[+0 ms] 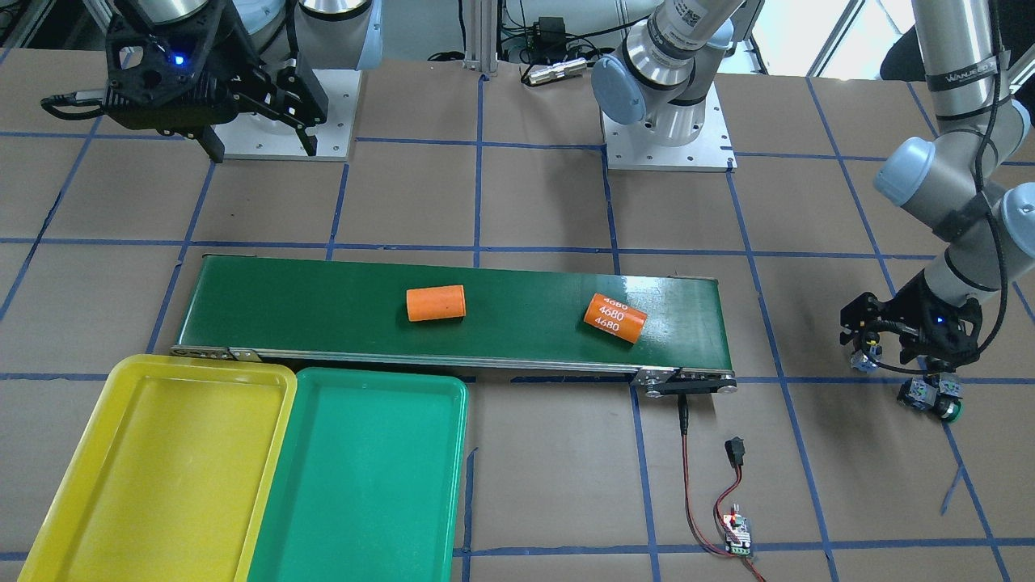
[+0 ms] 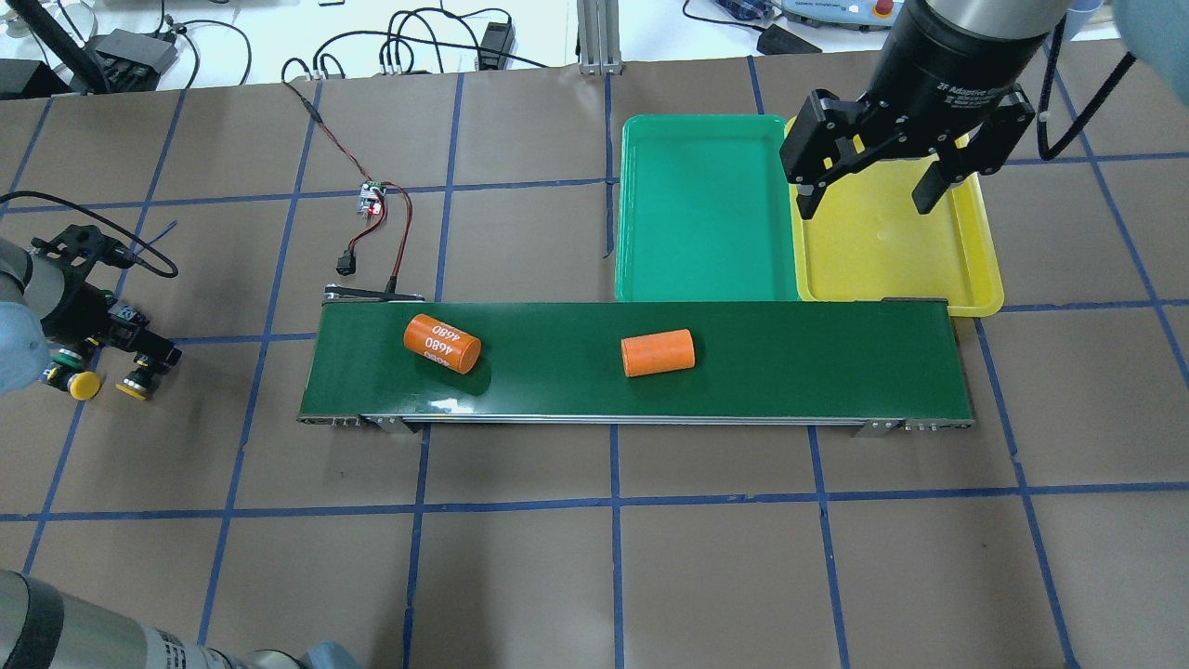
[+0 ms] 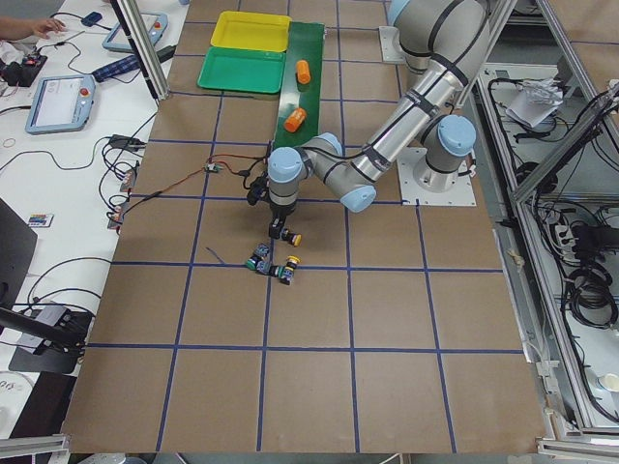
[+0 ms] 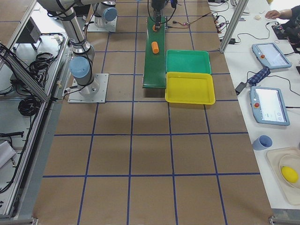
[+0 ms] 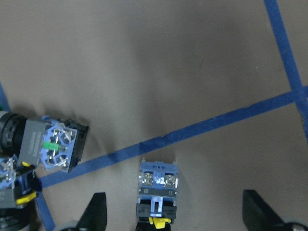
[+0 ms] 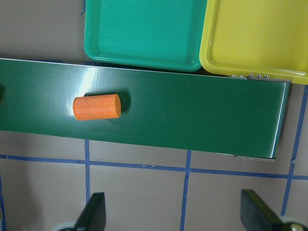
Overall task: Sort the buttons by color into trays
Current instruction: 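Carry the green button to the belt and release it with left gripper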
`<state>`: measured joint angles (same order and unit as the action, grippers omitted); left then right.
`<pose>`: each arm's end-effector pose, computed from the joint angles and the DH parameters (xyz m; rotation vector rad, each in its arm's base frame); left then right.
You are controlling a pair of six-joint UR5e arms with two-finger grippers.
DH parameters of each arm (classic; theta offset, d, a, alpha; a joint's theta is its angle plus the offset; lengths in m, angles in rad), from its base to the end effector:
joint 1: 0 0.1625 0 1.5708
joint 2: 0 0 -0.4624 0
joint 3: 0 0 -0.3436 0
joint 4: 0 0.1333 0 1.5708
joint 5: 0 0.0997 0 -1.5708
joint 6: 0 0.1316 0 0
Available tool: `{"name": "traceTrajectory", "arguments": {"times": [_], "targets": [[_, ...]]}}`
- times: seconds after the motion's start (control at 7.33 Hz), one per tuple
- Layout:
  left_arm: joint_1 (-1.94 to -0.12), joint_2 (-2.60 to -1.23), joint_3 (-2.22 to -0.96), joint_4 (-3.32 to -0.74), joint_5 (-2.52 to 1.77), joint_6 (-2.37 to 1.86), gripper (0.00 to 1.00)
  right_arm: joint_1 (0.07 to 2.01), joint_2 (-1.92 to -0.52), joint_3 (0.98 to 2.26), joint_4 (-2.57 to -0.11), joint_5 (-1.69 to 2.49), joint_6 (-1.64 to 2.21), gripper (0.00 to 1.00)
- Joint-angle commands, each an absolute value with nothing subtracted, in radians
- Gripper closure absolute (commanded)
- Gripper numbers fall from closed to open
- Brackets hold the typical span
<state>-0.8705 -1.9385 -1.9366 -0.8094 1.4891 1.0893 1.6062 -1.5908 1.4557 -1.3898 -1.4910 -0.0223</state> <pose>0.2280 -0.4941 0.2356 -0.6028 -3.0507 0.1263 0.1587 -0.4194 0.5355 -0.0855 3.0601 0.0711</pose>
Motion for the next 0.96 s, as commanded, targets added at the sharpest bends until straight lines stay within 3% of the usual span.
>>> {"name": "traceTrajectory", "arguments": {"times": [0.0,0.14,0.27,0.41,0.55,0.68,0.82], "targets": [[-0.839,-1.953,-1.936,-0.805,1.473,1.120,0.10,1.606,-1.591,1.456,-1.390,-1.491,-0.021,0.00],[-0.839,-1.956,-1.939,-0.801,1.474,1.120,0.23,1.606,-1.591,1.456,-1.390,-1.491,-0.021,0.00],[-0.839,-1.973,-1.937,-0.796,1.473,1.117,0.30,1.606,-1.591,1.456,-1.390,-1.491,-0.023,0.00],[-0.839,-1.985,-1.937,-0.796,1.473,1.106,0.56,1.606,-1.592,1.456,-1.388,-1.491,-0.023,0.00],[-0.839,-1.988,-1.937,-0.796,1.465,1.106,0.74,1.606,-1.591,1.456,-1.390,-1.491,-0.021,0.00],[-0.839,-1.983,-1.937,-0.798,1.424,1.108,0.81,1.606,-1.591,1.456,-1.388,-1.491,-0.021,0.00],[-0.857,-1.952,-1.939,-0.804,1.421,1.109,1.00,1.606,-1.591,1.456,-1.390,-1.491,-0.021,0.00]]}}
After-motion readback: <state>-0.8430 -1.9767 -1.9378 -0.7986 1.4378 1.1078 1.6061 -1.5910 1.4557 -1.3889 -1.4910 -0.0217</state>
